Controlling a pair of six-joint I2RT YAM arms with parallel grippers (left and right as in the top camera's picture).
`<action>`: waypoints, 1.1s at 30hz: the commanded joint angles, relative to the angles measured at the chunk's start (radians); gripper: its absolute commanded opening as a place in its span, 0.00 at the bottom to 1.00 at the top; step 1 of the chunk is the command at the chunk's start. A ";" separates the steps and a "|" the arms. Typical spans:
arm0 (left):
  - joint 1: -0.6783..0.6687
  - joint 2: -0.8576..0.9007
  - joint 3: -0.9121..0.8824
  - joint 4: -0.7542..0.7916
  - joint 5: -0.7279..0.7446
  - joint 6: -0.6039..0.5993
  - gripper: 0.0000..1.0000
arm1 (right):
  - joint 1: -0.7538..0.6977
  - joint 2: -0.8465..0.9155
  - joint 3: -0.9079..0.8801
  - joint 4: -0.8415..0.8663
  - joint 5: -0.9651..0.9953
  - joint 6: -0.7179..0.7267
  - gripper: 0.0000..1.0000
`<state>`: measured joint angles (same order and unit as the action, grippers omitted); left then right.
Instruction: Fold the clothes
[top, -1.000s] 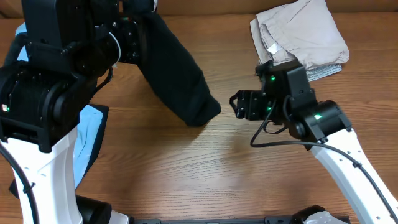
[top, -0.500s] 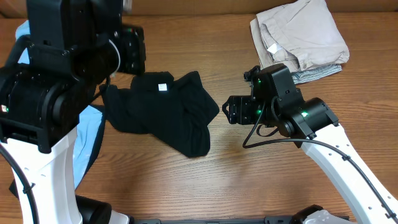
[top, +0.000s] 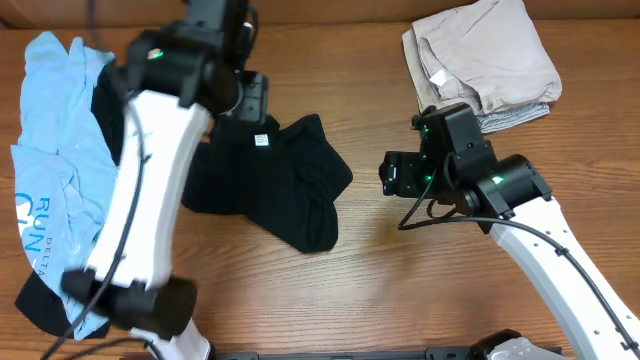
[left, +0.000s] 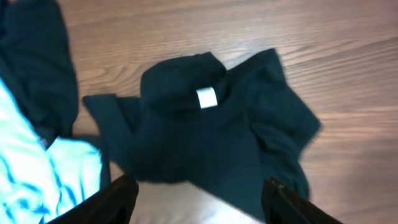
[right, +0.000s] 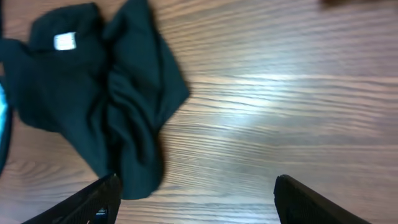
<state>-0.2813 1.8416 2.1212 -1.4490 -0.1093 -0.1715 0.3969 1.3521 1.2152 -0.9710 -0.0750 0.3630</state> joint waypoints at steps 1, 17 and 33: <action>0.010 0.093 -0.058 0.074 -0.026 0.095 0.67 | -0.032 0.000 0.014 -0.018 0.056 -0.002 0.83; 0.014 0.496 -0.063 0.123 0.158 0.442 0.67 | -0.117 0.000 0.014 -0.018 0.071 -0.084 0.83; 0.019 0.522 0.047 0.049 0.076 0.321 0.04 | -0.117 0.000 0.014 0.000 0.043 -0.079 0.83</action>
<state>-0.2714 2.3653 2.0686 -1.3621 -0.0147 0.2333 0.2829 1.3521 1.2152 -0.9836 -0.0193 0.2871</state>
